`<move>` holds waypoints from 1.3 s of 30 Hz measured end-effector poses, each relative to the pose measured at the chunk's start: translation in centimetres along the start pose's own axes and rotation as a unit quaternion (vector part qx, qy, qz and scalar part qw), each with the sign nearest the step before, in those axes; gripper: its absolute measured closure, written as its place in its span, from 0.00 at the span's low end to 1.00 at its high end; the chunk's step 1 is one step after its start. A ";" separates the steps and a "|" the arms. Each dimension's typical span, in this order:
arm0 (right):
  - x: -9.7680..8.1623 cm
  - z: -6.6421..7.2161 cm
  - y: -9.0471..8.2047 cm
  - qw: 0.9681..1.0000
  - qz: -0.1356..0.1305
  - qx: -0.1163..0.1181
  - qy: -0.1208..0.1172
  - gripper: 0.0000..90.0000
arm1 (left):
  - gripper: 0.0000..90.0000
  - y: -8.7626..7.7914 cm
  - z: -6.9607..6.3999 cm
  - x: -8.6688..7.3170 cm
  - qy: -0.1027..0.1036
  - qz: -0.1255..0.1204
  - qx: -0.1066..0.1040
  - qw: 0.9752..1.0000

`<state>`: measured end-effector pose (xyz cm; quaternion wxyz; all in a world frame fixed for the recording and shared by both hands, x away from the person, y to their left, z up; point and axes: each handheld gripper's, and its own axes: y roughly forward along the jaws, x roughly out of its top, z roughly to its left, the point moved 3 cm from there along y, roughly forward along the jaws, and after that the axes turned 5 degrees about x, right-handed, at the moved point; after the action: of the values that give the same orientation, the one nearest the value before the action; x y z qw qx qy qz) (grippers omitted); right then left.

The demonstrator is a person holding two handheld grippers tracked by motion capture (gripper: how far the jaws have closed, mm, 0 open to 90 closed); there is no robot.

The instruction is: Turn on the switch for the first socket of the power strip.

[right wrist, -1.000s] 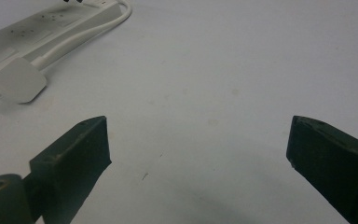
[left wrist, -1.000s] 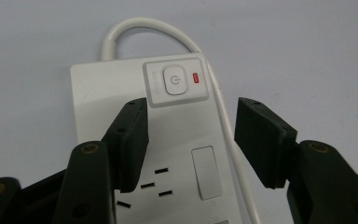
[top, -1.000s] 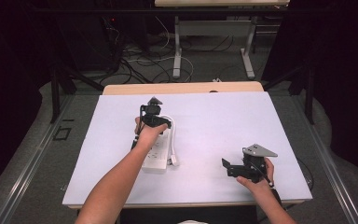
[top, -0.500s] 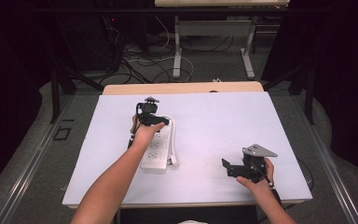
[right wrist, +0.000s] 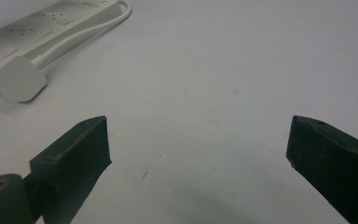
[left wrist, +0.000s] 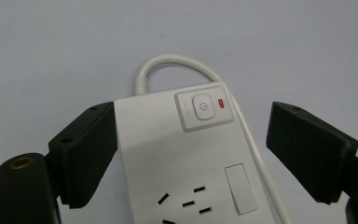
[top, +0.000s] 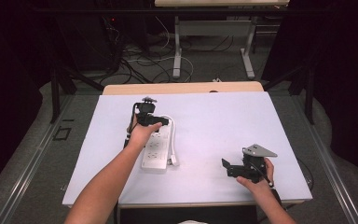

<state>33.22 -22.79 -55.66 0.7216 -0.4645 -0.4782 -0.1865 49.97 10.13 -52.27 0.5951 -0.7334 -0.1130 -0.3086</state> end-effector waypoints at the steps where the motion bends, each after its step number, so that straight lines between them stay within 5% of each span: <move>1: 0.0 0.0 0.0 1.000 -0.001 -0.001 0.000 0.06 | 0.15 0.0 -0.1 0.0 0.000 -0.002 -0.005 1.000; 6: 0.0 0.0 0.0 1.000 0.001 -0.001 -0.002 0.06 | 0.01 -0.2 -0.6 -0.1 0.008 -0.005 -0.026 1.000; 23: -0.1 -0.1 0.0 1.000 0.000 -0.004 -0.003 0.06 | 0.02 -3.1 -0.3 -0.9 0.012 -0.034 -0.073 0.997; 39: -0.1 -0.3 0.2 1.000 0.003 -0.004 -0.001 0.06 | 0.06 -6.3 1.8 -2.7 0.020 -0.064 -0.056 0.996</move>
<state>33.42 -23.01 -55.90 0.7198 -0.4690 -0.4766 -0.1865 45.09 14.08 -48.94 0.5346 -0.7502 -0.1301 -0.3668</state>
